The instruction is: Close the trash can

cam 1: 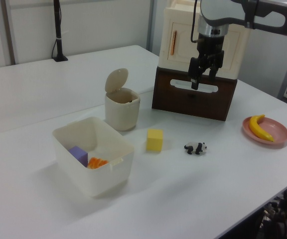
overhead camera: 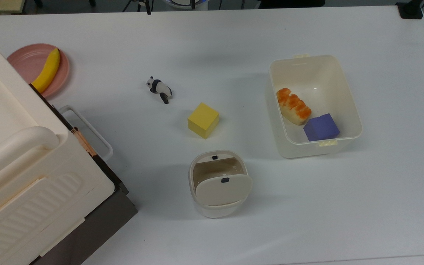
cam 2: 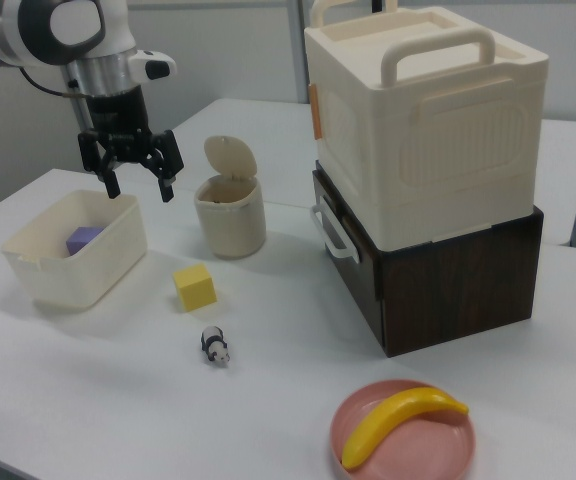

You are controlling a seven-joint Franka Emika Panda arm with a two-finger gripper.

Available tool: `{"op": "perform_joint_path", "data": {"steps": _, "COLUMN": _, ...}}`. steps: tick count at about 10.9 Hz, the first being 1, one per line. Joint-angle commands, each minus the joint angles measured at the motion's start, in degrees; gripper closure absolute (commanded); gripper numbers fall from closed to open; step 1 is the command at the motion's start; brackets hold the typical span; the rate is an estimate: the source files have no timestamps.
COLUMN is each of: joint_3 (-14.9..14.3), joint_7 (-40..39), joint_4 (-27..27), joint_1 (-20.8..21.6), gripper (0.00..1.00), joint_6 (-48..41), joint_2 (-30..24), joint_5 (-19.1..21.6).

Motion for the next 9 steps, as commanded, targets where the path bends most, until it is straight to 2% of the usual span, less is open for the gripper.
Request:
{"op": "perform_joint_path", "data": {"steps": 1, "joint_3": -0.6, "joint_7": 2.1, "joint_4": -2.0, "joint_1": 0.9, "gripper": 0.00, "joint_6": 1.1, "joint_2": -1.4, "joint_5": 0.5}}
{"op": "perform_joint_path", "data": {"steps": 4, "joint_3": -0.6, "joint_7": 7.2, "joint_4": -1.9, "joint_1": 0.8, "gripper": 0.00, "joint_6": 1.5, "joint_2": -1.3, "joint_5": 0.7}}
{"op": "perform_joint_path", "data": {"steps": 9, "joint_3": -0.7, "joint_7": 11.1, "joint_4": -2.0, "joint_1": 0.8, "gripper": 0.00, "joint_6": 7.4, "joint_2": -1.1, "joint_5": 1.0}}
